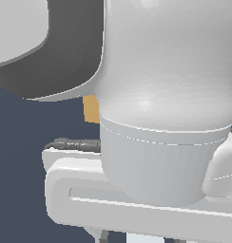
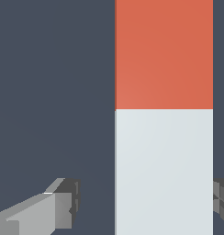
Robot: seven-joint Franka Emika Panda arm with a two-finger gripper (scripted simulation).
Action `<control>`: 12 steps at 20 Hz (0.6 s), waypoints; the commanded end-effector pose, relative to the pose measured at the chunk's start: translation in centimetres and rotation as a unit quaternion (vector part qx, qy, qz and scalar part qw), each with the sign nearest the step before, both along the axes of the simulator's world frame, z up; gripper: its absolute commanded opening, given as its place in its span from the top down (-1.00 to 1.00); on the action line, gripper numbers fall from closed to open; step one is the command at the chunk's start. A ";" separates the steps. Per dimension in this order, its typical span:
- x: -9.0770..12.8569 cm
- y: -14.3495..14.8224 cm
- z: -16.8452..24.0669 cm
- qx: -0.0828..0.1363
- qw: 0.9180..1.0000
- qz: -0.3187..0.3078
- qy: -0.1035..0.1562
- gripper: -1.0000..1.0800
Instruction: Insert the peg into the horizontal hole in a box.
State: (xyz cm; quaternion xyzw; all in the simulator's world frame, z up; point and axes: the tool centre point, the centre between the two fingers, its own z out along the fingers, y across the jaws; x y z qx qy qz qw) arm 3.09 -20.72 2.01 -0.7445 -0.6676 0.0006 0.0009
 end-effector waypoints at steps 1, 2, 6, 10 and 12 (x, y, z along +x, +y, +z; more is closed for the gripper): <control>0.1 0.0 -0.1 0.000 1.000 0.000 -0.001 -0.92; 0.1 0.0 -0.1 0.000 1.000 0.000 -0.001 1.00; 0.1 0.0 -0.1 0.000 1.000 0.000 -0.001 1.00; 0.1 0.0 -0.1 0.000 1.000 0.000 -0.001 1.00; 0.1 0.0 -0.1 0.000 1.000 0.000 -0.001 1.00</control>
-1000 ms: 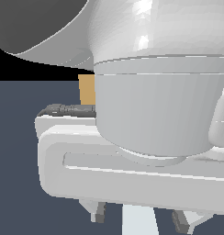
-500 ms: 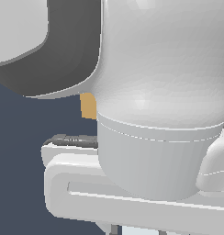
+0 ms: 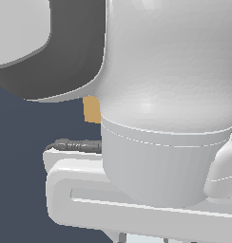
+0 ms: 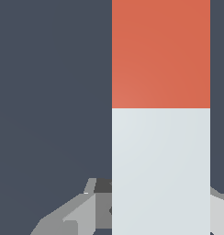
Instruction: Insert the peg into the horizontal hole in a box.
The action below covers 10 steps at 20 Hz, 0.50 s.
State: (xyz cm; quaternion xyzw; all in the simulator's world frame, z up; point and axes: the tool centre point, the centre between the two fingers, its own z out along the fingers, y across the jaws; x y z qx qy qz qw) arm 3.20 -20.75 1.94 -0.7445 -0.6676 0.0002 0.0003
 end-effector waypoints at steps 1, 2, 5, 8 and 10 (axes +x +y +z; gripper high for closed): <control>0.0 0.0 0.0 0.000 1.000 0.000 0.000 1.00; 0.0 0.1 0.0 0.000 1.000 0.000 0.000 1.00; -0.2 0.3 0.1 0.000 1.000 -0.001 0.000 1.00; -0.6 0.9 0.2 0.000 1.000 -0.004 0.000 1.00; -0.9 1.4 0.3 0.000 1.000 -0.006 0.000 1.00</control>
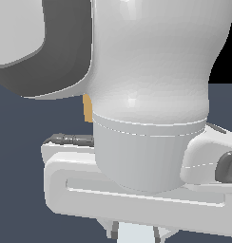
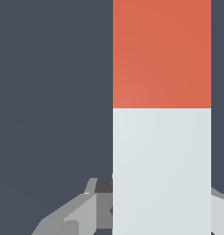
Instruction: Insert the peg into the horizontal hole in a box.
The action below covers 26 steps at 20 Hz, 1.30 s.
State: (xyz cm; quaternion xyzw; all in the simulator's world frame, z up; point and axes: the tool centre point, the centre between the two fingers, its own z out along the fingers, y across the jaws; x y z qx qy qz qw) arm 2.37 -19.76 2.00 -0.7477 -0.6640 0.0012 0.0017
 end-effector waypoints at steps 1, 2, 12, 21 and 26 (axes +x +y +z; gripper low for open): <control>-0.3 0.7 0.4 0.000 1.000 -0.003 -0.002 1.00; -0.5 1.0 0.4 0.000 1.000 -0.004 -0.002 1.00; -4.1 6.5 1.8 0.000 1.000 -0.029 -0.002 1.00; -8.4 14.4 3.6 0.000 0.998 -0.064 -0.002 1.00; -10.6 19.0 4.7 0.000 0.997 -0.083 -0.002 1.00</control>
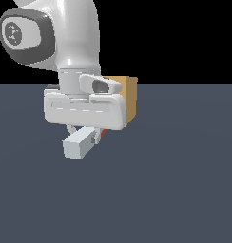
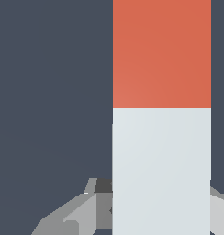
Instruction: Insert the peg into the horizontal hole in a box.
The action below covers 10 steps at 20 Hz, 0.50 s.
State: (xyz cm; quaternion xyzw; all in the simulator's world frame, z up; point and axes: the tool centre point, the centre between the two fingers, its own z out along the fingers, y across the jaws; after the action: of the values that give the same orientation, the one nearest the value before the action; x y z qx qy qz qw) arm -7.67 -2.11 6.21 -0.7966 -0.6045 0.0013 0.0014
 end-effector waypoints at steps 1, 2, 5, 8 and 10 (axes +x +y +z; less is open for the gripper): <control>-0.9 2.3 0.7 0.000 1.000 -0.010 -0.002 1.00; -1.3 3.2 0.9 0.000 1.000 -0.014 -0.002 1.00; -2.2 5.6 1.4 0.000 1.000 -0.024 -0.002 1.00; -3.0 7.7 1.9 0.000 0.999 -0.032 -0.002 1.00; -3.3 8.8 2.1 0.000 0.999 -0.036 -0.002 1.00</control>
State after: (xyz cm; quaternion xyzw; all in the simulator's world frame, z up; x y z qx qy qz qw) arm -10.78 5.81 8.01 -0.8154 -0.5789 0.0013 0.0009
